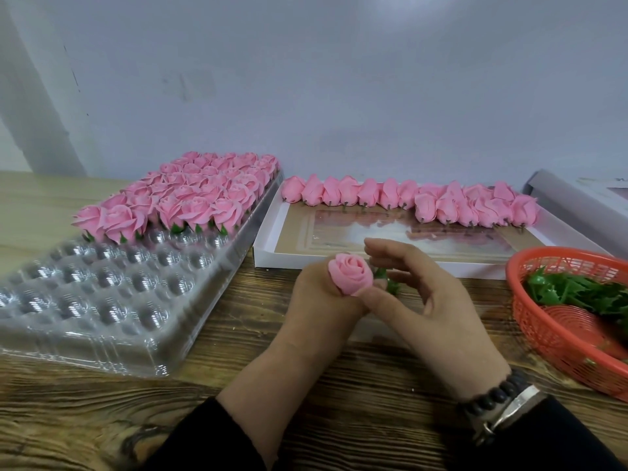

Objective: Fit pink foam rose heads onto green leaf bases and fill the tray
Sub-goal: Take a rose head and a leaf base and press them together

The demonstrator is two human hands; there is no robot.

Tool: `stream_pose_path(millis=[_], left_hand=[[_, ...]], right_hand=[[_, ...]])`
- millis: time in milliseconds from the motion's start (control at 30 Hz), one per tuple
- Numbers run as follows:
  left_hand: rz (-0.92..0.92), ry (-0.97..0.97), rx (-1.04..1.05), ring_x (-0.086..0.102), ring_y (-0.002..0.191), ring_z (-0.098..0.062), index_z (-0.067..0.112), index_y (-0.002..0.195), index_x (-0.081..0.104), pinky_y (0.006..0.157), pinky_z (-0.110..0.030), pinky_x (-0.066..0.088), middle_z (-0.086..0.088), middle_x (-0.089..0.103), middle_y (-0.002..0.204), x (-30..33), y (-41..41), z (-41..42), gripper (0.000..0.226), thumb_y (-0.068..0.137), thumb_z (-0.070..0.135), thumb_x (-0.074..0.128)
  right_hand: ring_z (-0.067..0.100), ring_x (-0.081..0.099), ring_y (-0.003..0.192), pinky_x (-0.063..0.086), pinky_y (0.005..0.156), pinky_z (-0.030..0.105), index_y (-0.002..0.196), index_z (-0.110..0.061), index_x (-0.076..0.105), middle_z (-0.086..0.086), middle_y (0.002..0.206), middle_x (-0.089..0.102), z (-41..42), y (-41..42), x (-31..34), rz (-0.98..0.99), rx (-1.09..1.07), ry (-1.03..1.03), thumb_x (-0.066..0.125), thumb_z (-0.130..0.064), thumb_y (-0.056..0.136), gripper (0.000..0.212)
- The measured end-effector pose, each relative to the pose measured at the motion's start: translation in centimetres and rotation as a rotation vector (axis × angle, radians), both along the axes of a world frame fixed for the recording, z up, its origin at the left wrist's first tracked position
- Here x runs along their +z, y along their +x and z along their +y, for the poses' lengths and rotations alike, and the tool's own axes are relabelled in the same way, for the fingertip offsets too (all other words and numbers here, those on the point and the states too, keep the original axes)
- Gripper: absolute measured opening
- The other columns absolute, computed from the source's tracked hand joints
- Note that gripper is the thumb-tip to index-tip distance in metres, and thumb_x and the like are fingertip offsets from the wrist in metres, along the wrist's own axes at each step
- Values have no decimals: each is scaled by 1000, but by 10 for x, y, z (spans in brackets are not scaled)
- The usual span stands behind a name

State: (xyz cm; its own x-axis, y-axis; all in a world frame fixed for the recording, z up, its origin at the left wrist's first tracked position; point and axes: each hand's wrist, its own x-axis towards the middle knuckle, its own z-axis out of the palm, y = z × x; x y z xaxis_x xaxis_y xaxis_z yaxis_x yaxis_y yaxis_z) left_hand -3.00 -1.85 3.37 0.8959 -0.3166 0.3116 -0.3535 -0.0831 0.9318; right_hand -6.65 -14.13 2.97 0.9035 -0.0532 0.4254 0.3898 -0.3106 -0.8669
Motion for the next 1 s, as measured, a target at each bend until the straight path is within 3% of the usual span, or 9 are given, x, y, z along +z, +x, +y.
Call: stream_pose_path(millis=[133, 200, 267, 333, 500, 667, 833, 933, 1000], left_hand=[[-15, 48, 55, 61, 60, -1, 21, 70, 65, 56, -10, 47, 10, 64, 58, -1, 3, 4, 20, 75, 3, 71], [-23, 124, 40, 61, 66, -7, 10, 77, 67, 58, -14, 49, 3, 67, 67, 0, 3, 4, 8, 77, 3, 71], [-23, 176, 4, 64, 81, -19, -2, 95, 68, 71, -19, 50, -16, 69, 87, 0, 4, 3, 17, 78, 2, 69], [-25, 198, -48, 65, 89, -24, -4, 101, 67, 80, -28, 53, -20, 69, 96, 1, 4, 5, 24, 78, 0, 68], [-9, 180, -98, 67, 90, -25, 0, 94, 69, 82, -33, 54, -16, 71, 91, -3, 5, 11, 25, 71, -10, 70], [-4, 248, -133, 67, 88, -21, 3, 96, 69, 80, -32, 54, -12, 71, 89, -5, 7, 12, 25, 72, -5, 72], [10, 184, -161, 64, 99, -16, 8, 111, 61, 88, -28, 51, -5, 68, 103, -4, 4, 9, 47, 69, -7, 74], [15, 147, -148, 62, 105, -19, 10, 123, 53, 94, -34, 49, -7, 65, 110, -6, 6, 8, 65, 66, -12, 73], [48, 143, -153, 63, 102, -18, 18, 133, 44, 92, -30, 50, -9, 66, 109, -8, 7, 8, 79, 66, -13, 71]], right_hand=[[7, 58, 90, 46, 79, 17, 98, -39, 63, -9, 95, 63, 1, 1, 0, -140, -64, -15, 68, -27, 70, 31], [8, 58, 85, 44, 76, 12, 99, -40, 63, -10, 93, 61, 1, 1, 1, -169, -49, -67, 68, -23, 71, 34], [6, 57, 85, 42, 77, 9, 105, -40, 63, -14, 96, 60, 1, 0, 3, -180, -10, -140, 69, -21, 73, 37], [1, 56, 88, 40, 80, 8, 110, -37, 63, -17, 101, 59, -1, 0, 4, -179, 35, -214, 70, -16, 76, 41], [2, 55, 102, 41, 89, 14, 110, -36, 66, -17, 105, 57, -5, -1, 7, -112, 94, -339, 71, -6, 79, 44], [4, 57, 99, 43, 87, 15, 103, -29, 69, -13, 101, 59, -4, -1, 9, -88, 115, -336, 72, -5, 77, 35], [2, 58, 90, 43, 80, 11, 90, -33, 68, -12, 93, 61, -3, -1, 10, -67, 94, -344, 73, -12, 76, 25], [1, 57, 82, 42, 75, 9, 84, -32, 67, -12, 84, 61, -3, -2, 9, -53, 62, -329, 72, -16, 73, 21], [2, 56, 77, 42, 71, 9, 83, -29, 66, -12, 79, 60, -4, -1, 8, -44, 25, -307, 72, -12, 71, 22]])
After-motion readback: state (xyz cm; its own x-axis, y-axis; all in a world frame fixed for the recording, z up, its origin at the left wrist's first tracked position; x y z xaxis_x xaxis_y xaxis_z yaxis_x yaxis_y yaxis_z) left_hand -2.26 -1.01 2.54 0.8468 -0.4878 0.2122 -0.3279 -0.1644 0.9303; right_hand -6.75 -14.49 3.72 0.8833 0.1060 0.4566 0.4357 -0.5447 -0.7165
